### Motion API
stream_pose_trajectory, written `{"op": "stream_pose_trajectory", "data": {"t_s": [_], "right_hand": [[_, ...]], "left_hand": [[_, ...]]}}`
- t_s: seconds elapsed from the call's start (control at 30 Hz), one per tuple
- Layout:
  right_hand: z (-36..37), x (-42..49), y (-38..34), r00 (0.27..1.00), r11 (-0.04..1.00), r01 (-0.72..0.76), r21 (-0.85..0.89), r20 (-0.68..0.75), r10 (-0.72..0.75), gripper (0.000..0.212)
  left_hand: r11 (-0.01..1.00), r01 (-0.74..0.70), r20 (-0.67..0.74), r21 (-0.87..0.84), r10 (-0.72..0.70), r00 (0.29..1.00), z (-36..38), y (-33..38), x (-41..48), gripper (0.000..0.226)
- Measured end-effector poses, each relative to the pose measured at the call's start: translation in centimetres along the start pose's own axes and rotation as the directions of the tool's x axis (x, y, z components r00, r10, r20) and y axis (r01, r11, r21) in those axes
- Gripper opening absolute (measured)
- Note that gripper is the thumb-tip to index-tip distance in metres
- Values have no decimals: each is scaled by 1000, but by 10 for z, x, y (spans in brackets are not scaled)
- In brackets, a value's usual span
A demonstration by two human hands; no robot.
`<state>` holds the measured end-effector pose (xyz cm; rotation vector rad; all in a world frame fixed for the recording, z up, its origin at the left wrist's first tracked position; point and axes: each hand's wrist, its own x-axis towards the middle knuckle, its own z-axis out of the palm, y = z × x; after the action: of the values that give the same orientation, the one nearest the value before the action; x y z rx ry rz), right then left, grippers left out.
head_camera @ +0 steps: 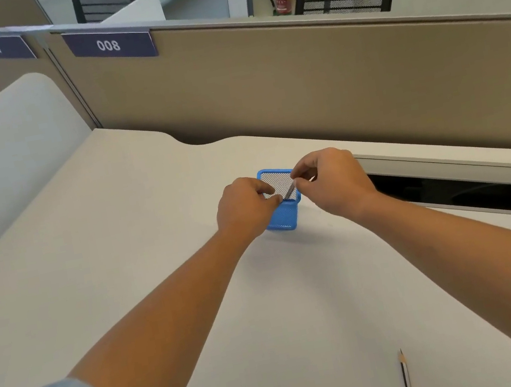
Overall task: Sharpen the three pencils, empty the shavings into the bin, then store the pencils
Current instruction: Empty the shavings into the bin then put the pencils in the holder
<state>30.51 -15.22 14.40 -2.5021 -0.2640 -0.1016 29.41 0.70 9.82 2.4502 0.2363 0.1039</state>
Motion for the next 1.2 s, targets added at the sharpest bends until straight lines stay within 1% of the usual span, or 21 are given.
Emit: {"op": "stream_pose_trajectory", "data": {"t_s": [0.1,0.2,0.27,0.33,0.43,0.53,0.7,0.83,0.9,0.97,1.0,1.07,1.13,1.2], "right_hand": [[5,3,0,1000,999,-1,-35,18,2,10],[8,7,-2,999,997,16,-70,36,-14,11],[10,9,-4,998,994,21,-109,55,-16,14],[14,10,-5,997,991,15,-133,77,-5,15],[18,10,-4,996,991,2,-137,87,10,13],[19,9,-1,998,993,-9,-120,59,16,13],[10,-2,6,999,998,-49,-32,-2,49,12],[0,-35,29,989,988,-141,68,-41,144,11],[-5,-62,45,980,976,-193,98,-26,196,12],[-7,-94,61,965,963,-260,69,38,258,14],[-8,-111,68,950,953,-303,23,84,300,15],[-7,-141,80,909,927,-361,-103,182,374,17],[-6,-167,87,865,898,-392,-203,252,434,14],[-6,-189,90,832,874,-411,-258,285,475,13]], "left_hand": [[997,2,-60,-79,-7,998,1,-4,-3,32],[989,-14,-192,-150,-15,981,1,-11,-9,24],[978,-9,-271,-208,-48,961,3,-19,-15,18],[966,-5,-307,-259,-77,949,8,-28,-24,15],[938,14,-300,-346,-125,946,19,-38,-36,12],[905,59,-266,-421,-186,946,27,-43,-44,13],[898,69,-207,-434,-174,963,28,-41,-46,16],[893,92,-166,-440,-182,969,33,-40,-65,13],[910,95,-141,-404,-165,976,40,-44,-86,10],[943,74,-91,-325,-109,990,47,-50,-112,9],[963,42,-63,-264,-61,996,52,-53,-126,9],[992,-88,-50,-89,83,995,61,-58,-150,13],[979,-193,-44,62,196,980,67,-60,-168,17],[961,-245,-52,132,253,966,73,-62,-180,22]]}}
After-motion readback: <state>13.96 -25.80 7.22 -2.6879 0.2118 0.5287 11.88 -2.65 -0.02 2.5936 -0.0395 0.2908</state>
